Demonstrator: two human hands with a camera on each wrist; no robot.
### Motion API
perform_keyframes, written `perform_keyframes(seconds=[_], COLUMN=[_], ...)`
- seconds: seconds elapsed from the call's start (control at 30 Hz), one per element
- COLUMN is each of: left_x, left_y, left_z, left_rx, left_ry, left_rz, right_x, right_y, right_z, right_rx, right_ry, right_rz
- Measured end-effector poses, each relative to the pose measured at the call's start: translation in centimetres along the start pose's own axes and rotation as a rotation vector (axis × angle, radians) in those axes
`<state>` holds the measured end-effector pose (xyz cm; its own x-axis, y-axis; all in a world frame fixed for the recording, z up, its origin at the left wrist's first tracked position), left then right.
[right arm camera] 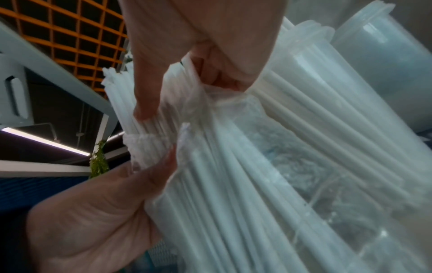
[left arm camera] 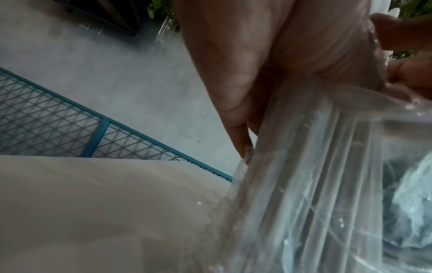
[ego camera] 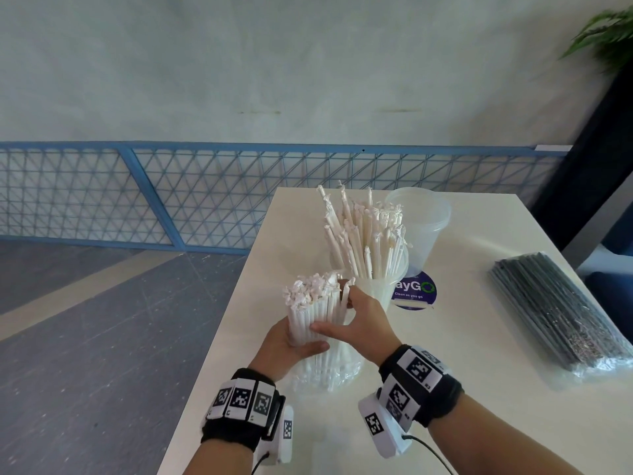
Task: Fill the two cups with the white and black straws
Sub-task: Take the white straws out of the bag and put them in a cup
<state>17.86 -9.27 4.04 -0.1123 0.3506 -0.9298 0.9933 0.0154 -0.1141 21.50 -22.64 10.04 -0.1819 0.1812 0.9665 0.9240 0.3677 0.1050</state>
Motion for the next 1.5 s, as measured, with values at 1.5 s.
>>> perform_keyframes(seconds=[1.5], left_x=[0.0], left_y=[1.5], left_z=[-0.7], left_rx=[-0.126], left_ry=[-0.051], left_rz=[0.009], right_x=[11.6], right_y=[4.1], right_z=[-16.5], right_rx=[-0.687], right_ry=[0.573], right_rz=[-0.317])
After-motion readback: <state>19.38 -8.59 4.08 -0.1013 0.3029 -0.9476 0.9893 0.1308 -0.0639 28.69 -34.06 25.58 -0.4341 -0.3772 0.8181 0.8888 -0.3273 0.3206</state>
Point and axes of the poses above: each hand's wrist, its own y-axis towards the middle knuckle, its own z-axis out of the palm, x = y × z, the point moved 8 cm from there along y, towards the middle knuckle, and after that the axes turned 11 degrees about y, right-handed, at the moved point
